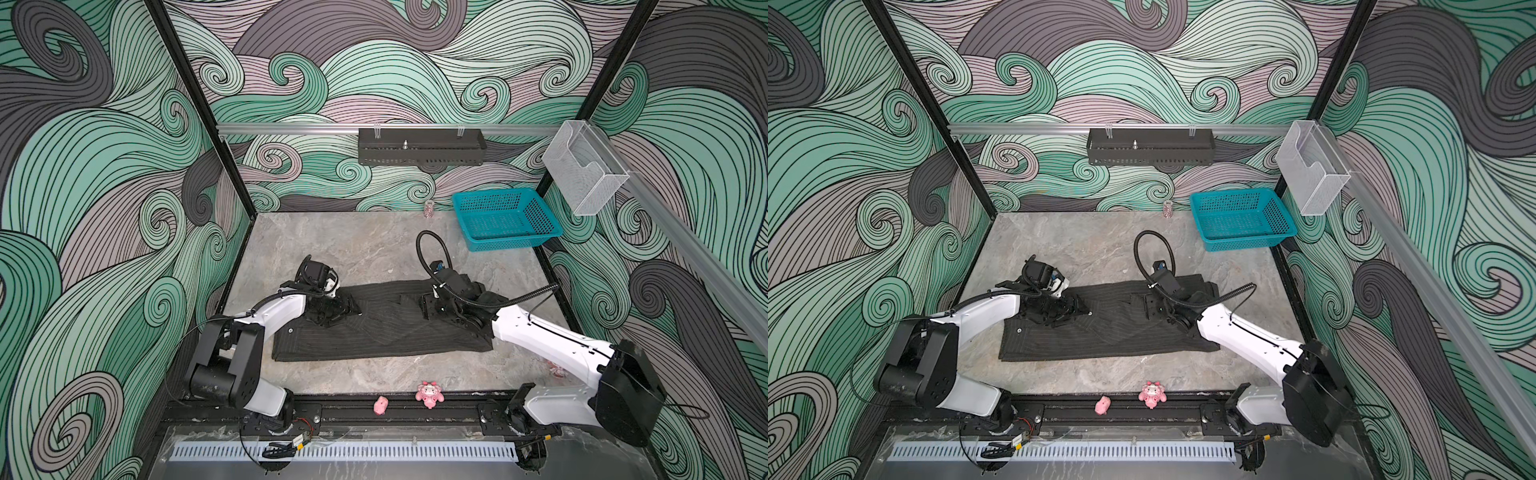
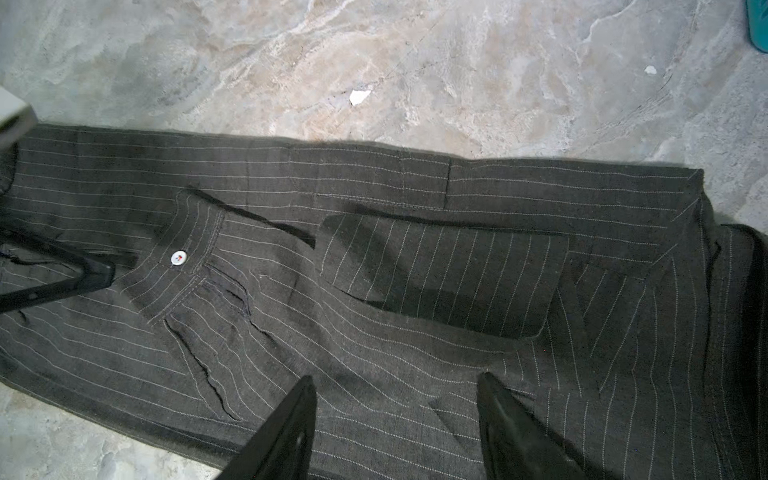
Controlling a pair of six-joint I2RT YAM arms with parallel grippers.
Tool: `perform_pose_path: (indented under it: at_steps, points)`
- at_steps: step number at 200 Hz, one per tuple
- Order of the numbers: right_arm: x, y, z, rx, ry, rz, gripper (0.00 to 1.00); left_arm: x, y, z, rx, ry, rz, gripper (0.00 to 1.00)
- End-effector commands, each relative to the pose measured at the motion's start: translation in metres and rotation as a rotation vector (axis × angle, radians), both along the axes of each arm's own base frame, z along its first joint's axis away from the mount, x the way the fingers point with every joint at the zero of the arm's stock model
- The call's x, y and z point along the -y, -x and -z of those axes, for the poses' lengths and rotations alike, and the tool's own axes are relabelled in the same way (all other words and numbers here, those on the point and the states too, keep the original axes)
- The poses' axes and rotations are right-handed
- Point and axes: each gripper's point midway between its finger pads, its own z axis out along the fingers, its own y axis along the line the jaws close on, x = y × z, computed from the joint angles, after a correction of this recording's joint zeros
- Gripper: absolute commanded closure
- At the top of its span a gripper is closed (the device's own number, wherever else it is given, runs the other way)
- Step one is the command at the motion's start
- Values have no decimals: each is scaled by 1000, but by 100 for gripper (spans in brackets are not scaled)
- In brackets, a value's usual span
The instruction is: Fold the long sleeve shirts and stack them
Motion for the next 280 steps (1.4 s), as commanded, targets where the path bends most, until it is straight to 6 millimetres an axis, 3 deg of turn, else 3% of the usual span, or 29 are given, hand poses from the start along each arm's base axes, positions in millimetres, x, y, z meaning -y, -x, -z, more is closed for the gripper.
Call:
perform_pose_path:
  at_steps: [1, 26, 67, 139, 155, 177, 206, 227, 246, 265, 280]
  points:
    - [7, 5, -2, -11, -9, -1, 38, -7, -2, 3, 23, -47, -7, 31]
    - [13, 4, -1, -19, -9, 9, 38, -9, 2, 14, 3, -58, -14, 30]
    - [23, 1, -3, -18, -6, 27, 38, 2, -4, 29, -28, -28, -7, 40]
    - [35, 1, 1, -26, -2, 49, 38, 20, -21, 12, 44, 32, 32, 65]
    - [36, 1, 1, -27, -1, 51, 38, 19, -25, 12, 50, 23, 31, 64]
    - [37, 1, 1, -26, -3, 53, 38, 19, -30, 17, 41, 8, 29, 47]
    - [37, 2, 2, -28, -2, 52, 38, 23, -40, 22, 43, 14, 23, 47]
    - [40, 2, 3, -32, 4, 54, 38, 27, -43, 23, 41, 25, 33, 60]
    - [45, 2, 5, -35, 4, 66, 38, 30, -42, 16, 57, 42, 51, 81]
    - [53, 0, 12, -62, -9, 106, 38, 37, -38, -11, 122, 63, 94, 100]
    - [61, -3, 20, -108, -39, 151, 38, 43, -31, -44, 214, 64, 150, 100]
